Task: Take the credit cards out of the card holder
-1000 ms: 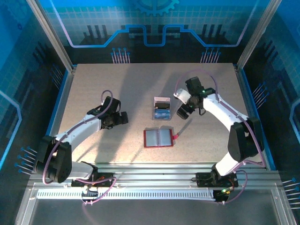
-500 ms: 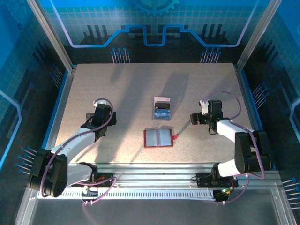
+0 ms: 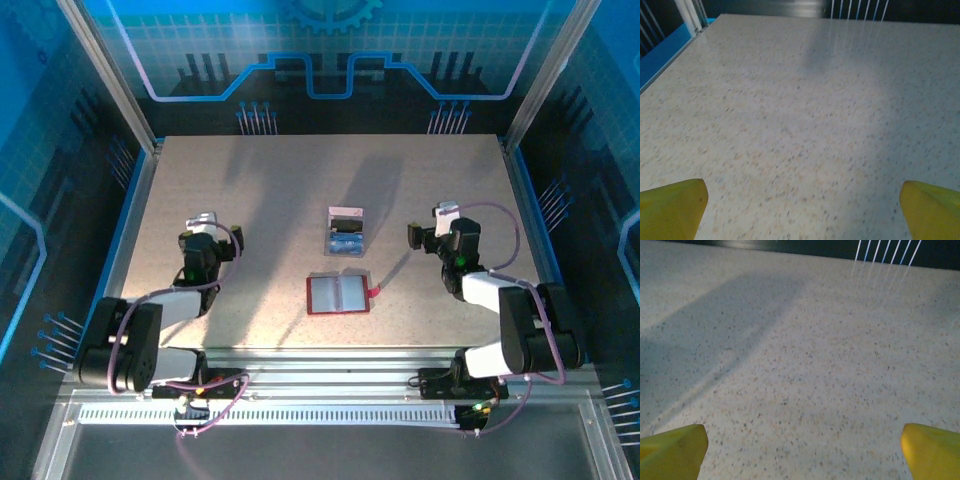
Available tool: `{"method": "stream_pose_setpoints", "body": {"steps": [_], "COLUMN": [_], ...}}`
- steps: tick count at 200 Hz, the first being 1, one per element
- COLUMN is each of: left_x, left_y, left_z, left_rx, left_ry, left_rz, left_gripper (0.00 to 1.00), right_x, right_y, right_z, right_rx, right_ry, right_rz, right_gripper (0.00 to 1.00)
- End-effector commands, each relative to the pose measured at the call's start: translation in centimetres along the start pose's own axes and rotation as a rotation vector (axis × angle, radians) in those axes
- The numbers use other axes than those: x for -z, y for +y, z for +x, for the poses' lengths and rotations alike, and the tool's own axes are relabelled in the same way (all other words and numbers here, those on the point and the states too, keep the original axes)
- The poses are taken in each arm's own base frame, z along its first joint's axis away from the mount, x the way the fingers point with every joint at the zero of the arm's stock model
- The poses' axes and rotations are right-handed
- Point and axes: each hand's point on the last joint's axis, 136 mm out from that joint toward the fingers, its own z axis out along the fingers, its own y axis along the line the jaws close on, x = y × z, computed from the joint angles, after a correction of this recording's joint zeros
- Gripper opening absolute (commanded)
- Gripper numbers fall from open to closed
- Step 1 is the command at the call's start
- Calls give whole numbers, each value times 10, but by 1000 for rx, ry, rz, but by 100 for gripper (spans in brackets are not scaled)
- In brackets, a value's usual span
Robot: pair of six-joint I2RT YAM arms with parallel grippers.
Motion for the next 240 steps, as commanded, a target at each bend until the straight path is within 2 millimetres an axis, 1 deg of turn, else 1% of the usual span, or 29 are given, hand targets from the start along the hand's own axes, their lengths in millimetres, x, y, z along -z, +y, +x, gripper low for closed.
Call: {"method": "stream_pose_setpoints", "body": {"steps": [1,9,18,26,32,40,51,93,139,163,240], "left_x": [-10,-14,-18,-21,-23,-23,-31,-31,-31,-31,-31], "left_y": [-10,-11,-11,-13,-14,-16,-14,-21,-20,-20,-20], "left_z": [-22,-18,-13,-7,-8,-2,-6,-5,-5,-5,-5], "left_rx": [28,30,35,34,22,21,15,-3,-2,-2,-2], "left_ry": [-99,-91,-86,-80,-92,-48,-35,-28,-28,-29,-28], "left_rz": [83,96,111,122,125,141,114,131,131,132,132], "left_gripper": [99,99,99,99,99,99,99,99,99,99,99], "right_x": [-6,-8,-8,-9,-9,-10,-10,-11,-11,-11,-11], "right_y": [-7,-6,-4,-2,0,1,1,3,3,9,10], "right_z": [-3,-4,-1,-3,-3,-2,-3,-2,-3,-3,-3], "right_rx": [-27,-20,-18,-9,-4,-1,0,8,9,23,23], "right_ry": [-94,-112,-84,-98,-87,-84,-86,-84,-83,-79,-80], "right_rz": [30,25,12,2,-6,-11,-12,-14,-16,-50,-52], "right_gripper": [100,100,100,100,100,100,100,100,100,100,100]}}
